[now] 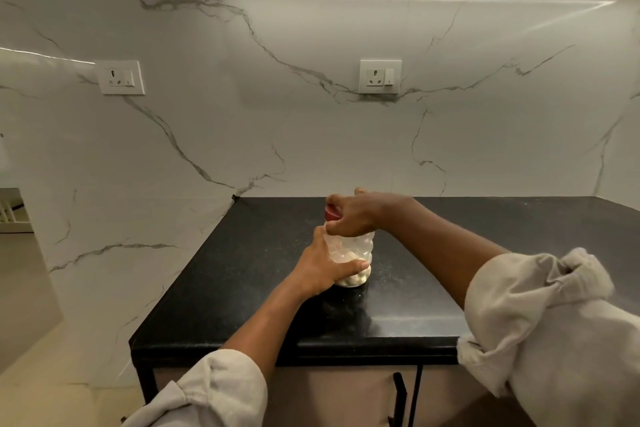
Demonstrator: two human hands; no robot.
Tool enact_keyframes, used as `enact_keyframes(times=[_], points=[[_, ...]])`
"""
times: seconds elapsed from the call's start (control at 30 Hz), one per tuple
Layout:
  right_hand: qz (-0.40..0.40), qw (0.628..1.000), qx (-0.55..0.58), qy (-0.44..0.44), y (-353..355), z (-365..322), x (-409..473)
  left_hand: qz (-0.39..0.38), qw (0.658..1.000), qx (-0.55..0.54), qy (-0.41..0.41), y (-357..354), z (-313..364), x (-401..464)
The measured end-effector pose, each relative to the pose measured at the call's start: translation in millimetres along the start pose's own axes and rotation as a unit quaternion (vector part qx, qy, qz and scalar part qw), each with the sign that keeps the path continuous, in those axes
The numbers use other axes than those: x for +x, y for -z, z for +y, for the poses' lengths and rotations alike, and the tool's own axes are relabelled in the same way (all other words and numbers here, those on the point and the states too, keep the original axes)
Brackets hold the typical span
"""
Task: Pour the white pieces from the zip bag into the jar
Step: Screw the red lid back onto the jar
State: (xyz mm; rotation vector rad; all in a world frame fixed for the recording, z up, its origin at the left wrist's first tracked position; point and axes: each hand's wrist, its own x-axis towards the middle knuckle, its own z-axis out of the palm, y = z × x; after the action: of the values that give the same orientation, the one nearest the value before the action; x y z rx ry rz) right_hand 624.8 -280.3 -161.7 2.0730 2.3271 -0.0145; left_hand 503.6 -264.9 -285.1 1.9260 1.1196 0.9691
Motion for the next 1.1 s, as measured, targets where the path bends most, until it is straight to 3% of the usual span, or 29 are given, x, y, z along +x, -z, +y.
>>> enact_keyframes(times=[0.1,0.33,0.5,0.53,0.6,0.67,0.77,0.9,0.97,1.1], points=[[-0.073,0.994,0.077,0.025,26,3,-4,0.001,1.000,-0.006,-0.013,5,-1,1],[0.101,0.991,0.018,0.088,21,18,-10,0.043,0.997,-0.016,-0.066,14,17,4],[0.203,0.976,-0.069,-0.021,2,10,-12,0.080,0.991,0.056,-0.094,3,19,4],[0.171,0.983,-0.059,-0.040,3,8,-12,0.084,0.990,0.061,-0.092,1,18,4],[0.019,0.997,0.032,-0.062,19,6,-12,0.074,0.992,0.054,-0.084,0,15,2],[-0.101,0.985,0.137,-0.033,46,10,-16,0.058,0.994,0.040,-0.078,6,11,1],[-0.088,0.988,0.126,0.035,59,15,-17,0.057,0.995,0.024,-0.075,14,14,2],[0.010,0.998,0.025,-0.048,42,9,-12,0.061,0.994,0.033,-0.083,8,18,-1],[-0.009,0.998,0.029,-0.050,45,12,-8,0.057,0.995,0.027,-0.078,8,17,-2],[-0.084,0.990,0.109,0.040,60,22,-12,0.060,0.996,0.020,-0.068,14,16,-2]])
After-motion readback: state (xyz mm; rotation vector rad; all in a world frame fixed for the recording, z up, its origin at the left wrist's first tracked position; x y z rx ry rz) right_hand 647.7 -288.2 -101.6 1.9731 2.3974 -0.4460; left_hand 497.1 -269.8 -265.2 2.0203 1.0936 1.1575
